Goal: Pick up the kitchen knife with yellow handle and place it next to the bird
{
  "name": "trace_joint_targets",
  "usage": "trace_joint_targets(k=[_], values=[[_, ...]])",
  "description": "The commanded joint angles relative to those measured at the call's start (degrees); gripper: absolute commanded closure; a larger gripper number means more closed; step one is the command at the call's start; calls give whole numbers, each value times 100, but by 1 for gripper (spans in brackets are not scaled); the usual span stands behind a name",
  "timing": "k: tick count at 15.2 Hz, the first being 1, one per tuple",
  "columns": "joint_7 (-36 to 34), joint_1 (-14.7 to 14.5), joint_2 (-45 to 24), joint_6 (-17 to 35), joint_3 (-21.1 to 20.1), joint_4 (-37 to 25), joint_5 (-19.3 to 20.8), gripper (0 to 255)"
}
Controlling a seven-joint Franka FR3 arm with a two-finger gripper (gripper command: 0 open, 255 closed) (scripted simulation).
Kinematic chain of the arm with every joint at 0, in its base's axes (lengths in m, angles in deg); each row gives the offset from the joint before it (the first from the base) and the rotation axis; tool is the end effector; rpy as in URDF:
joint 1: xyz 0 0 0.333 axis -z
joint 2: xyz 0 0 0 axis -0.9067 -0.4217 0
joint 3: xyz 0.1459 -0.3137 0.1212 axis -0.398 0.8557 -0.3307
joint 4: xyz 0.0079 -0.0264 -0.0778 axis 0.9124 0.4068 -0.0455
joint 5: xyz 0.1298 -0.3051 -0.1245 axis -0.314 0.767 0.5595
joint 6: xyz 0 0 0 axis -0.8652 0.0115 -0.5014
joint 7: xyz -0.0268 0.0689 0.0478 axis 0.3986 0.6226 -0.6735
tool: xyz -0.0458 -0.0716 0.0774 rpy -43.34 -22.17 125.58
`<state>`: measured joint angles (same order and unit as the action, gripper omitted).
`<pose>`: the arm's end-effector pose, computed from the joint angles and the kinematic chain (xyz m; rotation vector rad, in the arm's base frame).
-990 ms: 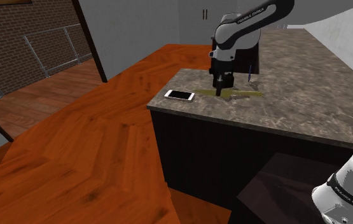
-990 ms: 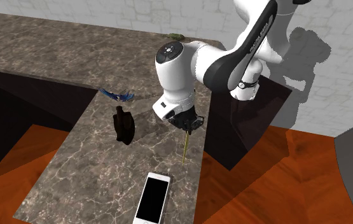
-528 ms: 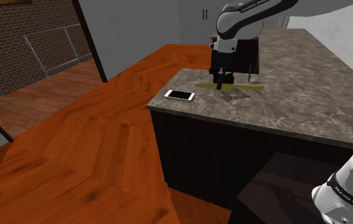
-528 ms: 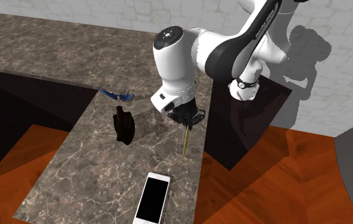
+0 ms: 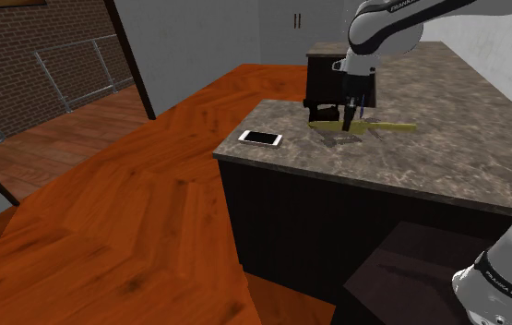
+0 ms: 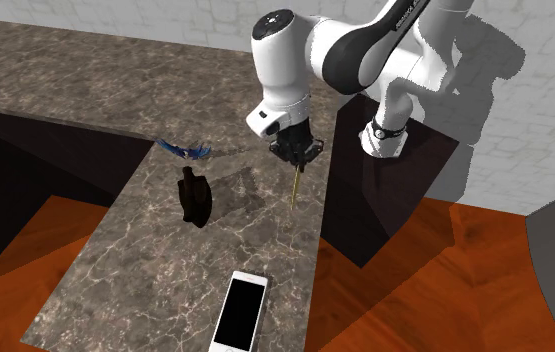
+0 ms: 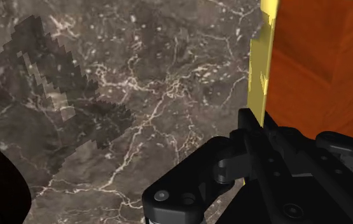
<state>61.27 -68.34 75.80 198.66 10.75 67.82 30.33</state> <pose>0.4659 -0.0735 0.5046 -2.8263 -0.7730 0.0182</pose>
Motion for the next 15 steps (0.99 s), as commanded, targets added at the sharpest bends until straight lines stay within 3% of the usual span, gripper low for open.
trace_joint_targets(k=[1,15], values=[[172,113,291,-8,111,304,110,255],[1320,1098,2128,-381,964,1847,1184,255]])
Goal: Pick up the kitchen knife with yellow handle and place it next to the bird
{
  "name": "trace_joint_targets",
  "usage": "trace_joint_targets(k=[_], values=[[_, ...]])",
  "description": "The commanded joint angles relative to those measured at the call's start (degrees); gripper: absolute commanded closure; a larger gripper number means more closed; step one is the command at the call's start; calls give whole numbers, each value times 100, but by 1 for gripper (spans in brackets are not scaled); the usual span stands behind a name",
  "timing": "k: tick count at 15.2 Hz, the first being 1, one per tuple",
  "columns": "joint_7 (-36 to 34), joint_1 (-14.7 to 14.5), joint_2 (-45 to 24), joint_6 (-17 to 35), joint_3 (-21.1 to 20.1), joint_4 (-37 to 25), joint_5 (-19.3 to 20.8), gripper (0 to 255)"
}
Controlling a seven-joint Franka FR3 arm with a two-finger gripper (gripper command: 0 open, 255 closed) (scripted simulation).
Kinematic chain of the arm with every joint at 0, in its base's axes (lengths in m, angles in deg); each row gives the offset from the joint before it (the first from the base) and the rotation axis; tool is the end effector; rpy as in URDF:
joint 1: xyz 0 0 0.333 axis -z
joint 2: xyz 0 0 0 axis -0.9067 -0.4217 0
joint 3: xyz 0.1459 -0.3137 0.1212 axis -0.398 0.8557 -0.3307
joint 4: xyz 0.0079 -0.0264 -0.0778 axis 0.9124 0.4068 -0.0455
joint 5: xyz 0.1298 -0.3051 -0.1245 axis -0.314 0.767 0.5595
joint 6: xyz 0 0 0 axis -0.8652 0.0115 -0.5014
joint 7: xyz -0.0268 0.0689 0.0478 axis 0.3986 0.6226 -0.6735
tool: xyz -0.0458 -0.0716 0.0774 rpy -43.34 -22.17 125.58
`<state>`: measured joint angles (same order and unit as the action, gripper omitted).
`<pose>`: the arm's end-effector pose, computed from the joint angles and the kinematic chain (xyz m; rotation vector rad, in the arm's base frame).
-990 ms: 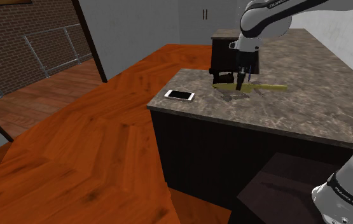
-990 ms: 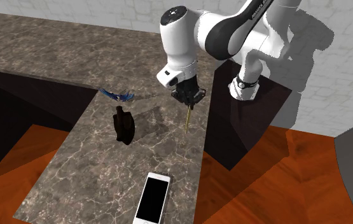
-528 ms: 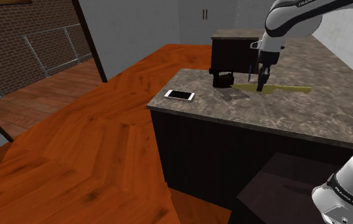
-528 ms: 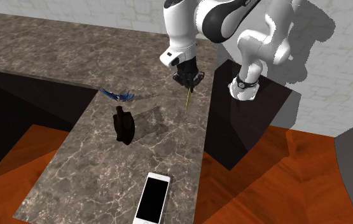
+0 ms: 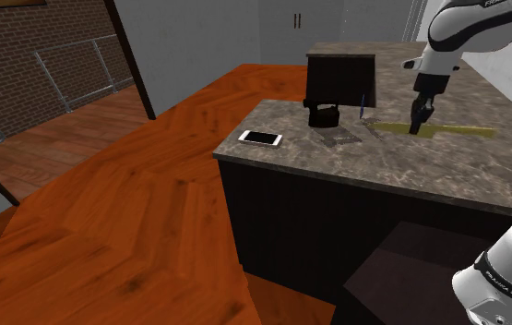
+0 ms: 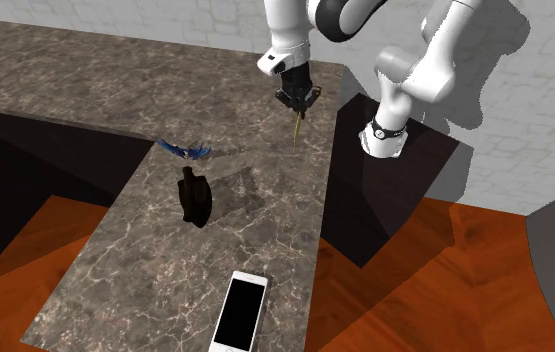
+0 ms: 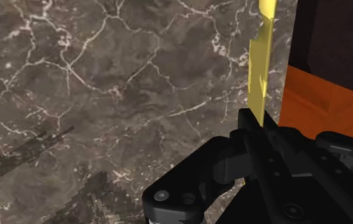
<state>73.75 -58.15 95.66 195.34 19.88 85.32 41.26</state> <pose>0.2942 -0.1865 0.4994 -2.8262 -0.7723 0.0172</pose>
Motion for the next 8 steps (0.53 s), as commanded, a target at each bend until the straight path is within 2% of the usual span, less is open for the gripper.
trace_joint_targets(k=[1,8], values=[[170,164,244,-94,125,157,182,255],[938,770,789,-418,702,382,839,255]])
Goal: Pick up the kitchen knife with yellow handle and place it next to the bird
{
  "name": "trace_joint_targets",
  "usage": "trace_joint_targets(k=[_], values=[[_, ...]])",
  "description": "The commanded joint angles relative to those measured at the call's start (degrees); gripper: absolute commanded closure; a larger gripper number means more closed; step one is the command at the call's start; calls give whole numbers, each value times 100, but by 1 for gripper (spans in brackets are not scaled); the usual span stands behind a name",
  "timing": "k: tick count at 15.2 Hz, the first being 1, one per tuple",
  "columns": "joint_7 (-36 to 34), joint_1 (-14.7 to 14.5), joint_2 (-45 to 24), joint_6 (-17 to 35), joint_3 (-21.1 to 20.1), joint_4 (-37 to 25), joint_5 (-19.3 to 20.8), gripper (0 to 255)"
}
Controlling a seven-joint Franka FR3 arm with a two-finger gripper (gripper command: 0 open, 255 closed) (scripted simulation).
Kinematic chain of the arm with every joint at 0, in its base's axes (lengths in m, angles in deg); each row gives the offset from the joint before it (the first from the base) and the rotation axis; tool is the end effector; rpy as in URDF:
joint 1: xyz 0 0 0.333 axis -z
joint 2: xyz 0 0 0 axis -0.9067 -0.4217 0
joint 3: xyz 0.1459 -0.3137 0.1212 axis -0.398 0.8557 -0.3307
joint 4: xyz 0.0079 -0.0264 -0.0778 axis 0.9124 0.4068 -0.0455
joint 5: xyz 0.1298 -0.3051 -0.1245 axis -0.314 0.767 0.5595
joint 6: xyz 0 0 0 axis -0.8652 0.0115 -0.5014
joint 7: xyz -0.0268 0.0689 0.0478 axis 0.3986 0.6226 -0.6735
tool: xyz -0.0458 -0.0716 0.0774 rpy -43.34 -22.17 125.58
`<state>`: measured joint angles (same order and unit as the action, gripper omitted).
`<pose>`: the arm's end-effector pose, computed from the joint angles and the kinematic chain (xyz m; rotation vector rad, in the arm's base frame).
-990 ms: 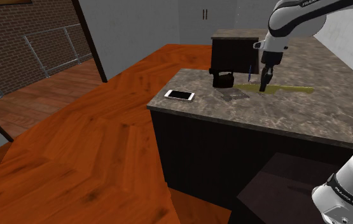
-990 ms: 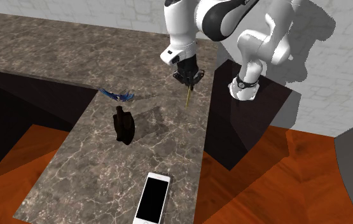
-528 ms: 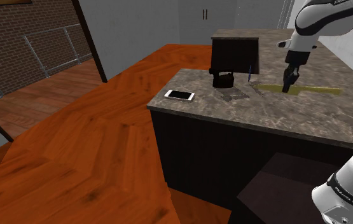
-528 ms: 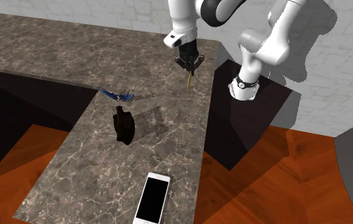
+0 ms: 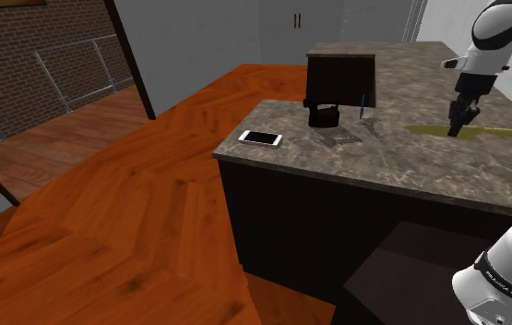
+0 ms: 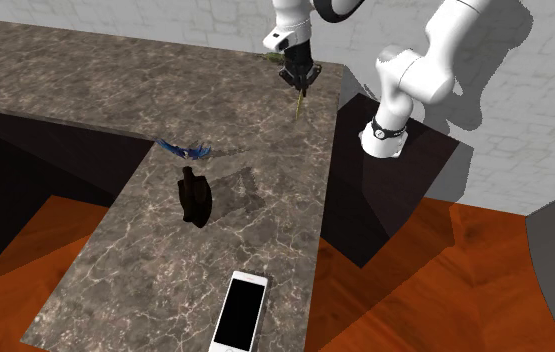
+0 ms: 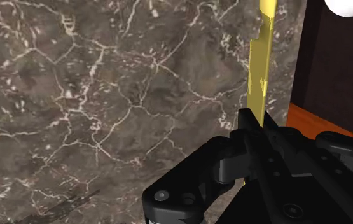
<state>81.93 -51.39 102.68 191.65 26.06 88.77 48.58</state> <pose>0.2077 -0.2388 0.4955 -2.8260 -0.7719 0.0173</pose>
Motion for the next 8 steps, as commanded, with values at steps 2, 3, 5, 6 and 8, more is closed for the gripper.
trace_joint_targets(k=[2,3,5,6,8], values=[[365,261,182,-134,268,40,293,255],[491,341,219,-174,363,31,385,255],[750,493,271,-248,559,-8,564,255],[883,564,286,-281,661,-37,651,255],[1155,696,293,-340,871,-114,817,255]])
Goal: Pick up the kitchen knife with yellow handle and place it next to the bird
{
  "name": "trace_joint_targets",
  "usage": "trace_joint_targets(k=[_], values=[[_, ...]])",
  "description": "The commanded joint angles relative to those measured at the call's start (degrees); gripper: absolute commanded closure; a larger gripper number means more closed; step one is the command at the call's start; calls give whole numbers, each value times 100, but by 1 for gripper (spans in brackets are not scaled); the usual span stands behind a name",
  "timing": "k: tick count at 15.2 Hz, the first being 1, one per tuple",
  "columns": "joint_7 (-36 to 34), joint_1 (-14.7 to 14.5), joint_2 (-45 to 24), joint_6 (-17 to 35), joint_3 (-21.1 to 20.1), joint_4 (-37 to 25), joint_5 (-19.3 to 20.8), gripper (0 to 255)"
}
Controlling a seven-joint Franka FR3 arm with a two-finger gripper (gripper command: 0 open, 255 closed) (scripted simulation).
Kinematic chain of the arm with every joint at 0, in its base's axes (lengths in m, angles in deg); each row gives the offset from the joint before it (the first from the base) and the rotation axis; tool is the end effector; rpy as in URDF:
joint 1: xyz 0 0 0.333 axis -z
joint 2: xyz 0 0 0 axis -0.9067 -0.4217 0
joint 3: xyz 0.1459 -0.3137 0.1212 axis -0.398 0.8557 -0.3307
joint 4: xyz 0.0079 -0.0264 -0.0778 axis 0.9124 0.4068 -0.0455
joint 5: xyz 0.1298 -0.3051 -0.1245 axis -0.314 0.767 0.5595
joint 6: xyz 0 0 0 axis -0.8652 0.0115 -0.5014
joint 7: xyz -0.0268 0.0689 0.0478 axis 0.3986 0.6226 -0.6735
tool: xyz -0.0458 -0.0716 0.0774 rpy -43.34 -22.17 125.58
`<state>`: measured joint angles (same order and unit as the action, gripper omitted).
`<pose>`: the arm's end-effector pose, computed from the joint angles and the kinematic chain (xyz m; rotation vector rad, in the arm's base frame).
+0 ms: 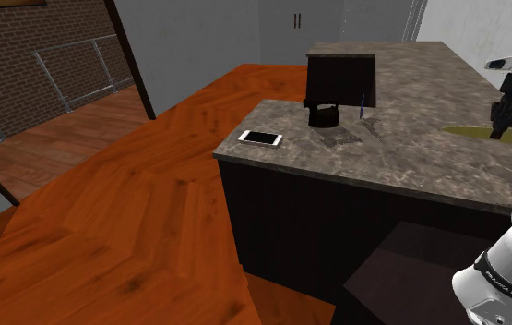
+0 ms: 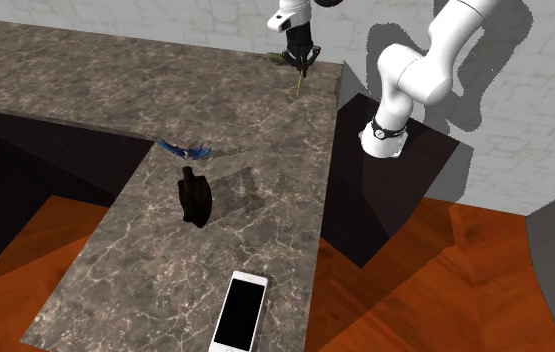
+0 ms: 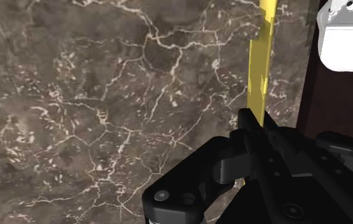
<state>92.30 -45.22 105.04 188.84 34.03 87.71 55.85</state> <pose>0.1261 -0.2951 0.4922 -2.8267 -0.7719 0.0171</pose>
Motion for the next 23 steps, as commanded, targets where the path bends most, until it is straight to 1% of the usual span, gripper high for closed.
trace_joint_targets(k=[1,5,8,16,23], values=[[257,139,51,-85,182,-58,170,255],[829,327,-50,-156,643,-313,452,255],[1257,406,-193,-178,1004,-553,609,255],[1294,349,-418,491,1312,-118,693,255],[1364,238,-723,1119,1636,205,721,255]])
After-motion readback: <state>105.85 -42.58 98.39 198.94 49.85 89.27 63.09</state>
